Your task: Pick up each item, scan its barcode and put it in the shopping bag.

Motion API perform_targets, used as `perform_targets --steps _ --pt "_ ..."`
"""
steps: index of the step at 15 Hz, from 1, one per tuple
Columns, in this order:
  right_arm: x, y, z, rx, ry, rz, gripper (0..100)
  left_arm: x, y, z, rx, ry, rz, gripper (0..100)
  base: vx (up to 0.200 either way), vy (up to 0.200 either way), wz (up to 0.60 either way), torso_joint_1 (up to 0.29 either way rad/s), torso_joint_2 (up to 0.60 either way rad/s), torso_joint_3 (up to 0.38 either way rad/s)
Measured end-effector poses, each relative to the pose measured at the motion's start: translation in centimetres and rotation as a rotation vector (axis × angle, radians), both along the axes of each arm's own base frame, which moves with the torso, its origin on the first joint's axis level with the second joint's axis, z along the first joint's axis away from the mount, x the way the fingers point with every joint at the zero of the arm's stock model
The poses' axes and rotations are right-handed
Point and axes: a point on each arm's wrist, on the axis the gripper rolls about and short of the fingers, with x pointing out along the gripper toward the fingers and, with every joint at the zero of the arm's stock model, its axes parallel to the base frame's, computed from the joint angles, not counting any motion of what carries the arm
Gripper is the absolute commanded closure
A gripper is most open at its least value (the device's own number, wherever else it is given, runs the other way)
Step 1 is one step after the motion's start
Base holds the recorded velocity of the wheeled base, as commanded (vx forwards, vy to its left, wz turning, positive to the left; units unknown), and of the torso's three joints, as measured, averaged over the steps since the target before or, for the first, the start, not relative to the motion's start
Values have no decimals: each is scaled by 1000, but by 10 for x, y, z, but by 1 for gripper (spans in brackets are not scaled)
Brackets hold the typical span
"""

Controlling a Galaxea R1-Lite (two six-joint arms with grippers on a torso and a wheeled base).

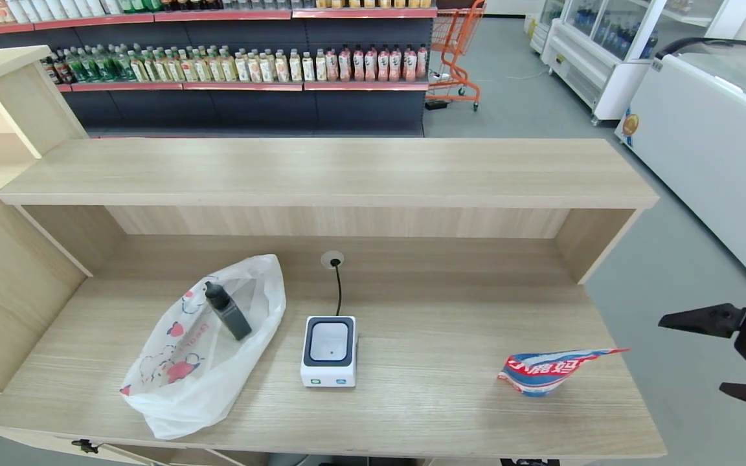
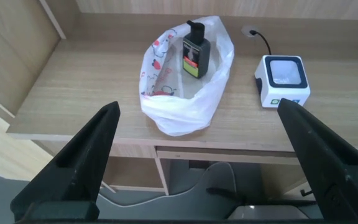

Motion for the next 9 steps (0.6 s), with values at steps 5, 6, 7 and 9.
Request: perform_targets --steps 5,6,7,9 --pt "49 2 -15 21 147 -72 0 0 0 0 0 0 0 0 0 0 0 0 0 0" --pt "61 2 -20 0 167 -95 0 0 0 0 0 0 0 0 0 0 0 0 0 0" --pt "71 3 -25 -22 177 -118 0 0 0 0 0 0 0 0 0 0 0 0 0 0" --pt "85 8 -36 -20 207 -119 0 0 0 0 0 0 0 0 0 0 0 0 0 0"
